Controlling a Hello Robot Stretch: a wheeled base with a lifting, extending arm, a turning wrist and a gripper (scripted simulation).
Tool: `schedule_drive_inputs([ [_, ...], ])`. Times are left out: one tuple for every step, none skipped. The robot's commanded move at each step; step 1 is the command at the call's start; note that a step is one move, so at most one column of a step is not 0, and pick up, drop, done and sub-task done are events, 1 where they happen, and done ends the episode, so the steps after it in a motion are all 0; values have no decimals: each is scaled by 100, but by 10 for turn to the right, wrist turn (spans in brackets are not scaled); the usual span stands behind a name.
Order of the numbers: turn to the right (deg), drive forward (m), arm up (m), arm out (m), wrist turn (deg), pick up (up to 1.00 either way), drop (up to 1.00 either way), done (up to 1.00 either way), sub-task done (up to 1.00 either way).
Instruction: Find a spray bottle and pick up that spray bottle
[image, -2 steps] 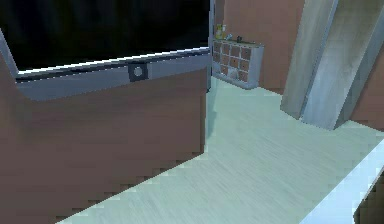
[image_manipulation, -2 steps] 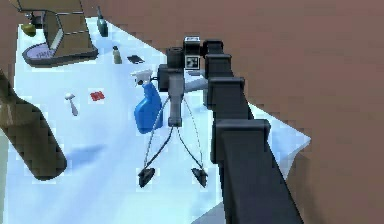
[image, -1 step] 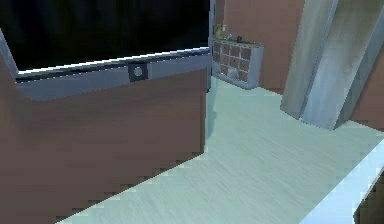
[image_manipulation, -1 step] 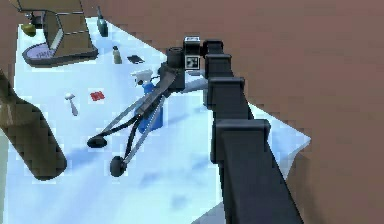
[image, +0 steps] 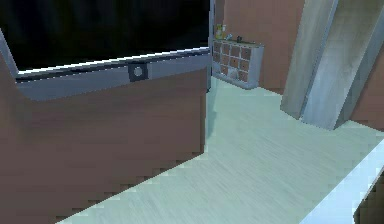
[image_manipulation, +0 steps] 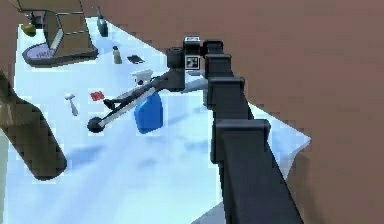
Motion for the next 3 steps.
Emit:
schedule_drive_inputs([
  [0, 0, 0, 0, 360, 0, 0, 0, 0],
  [0, 0, 0, 0, 0, 100, 0, 0, 0],
  [0, 0, 0, 0, 0, 0, 0, 100, 0],
])
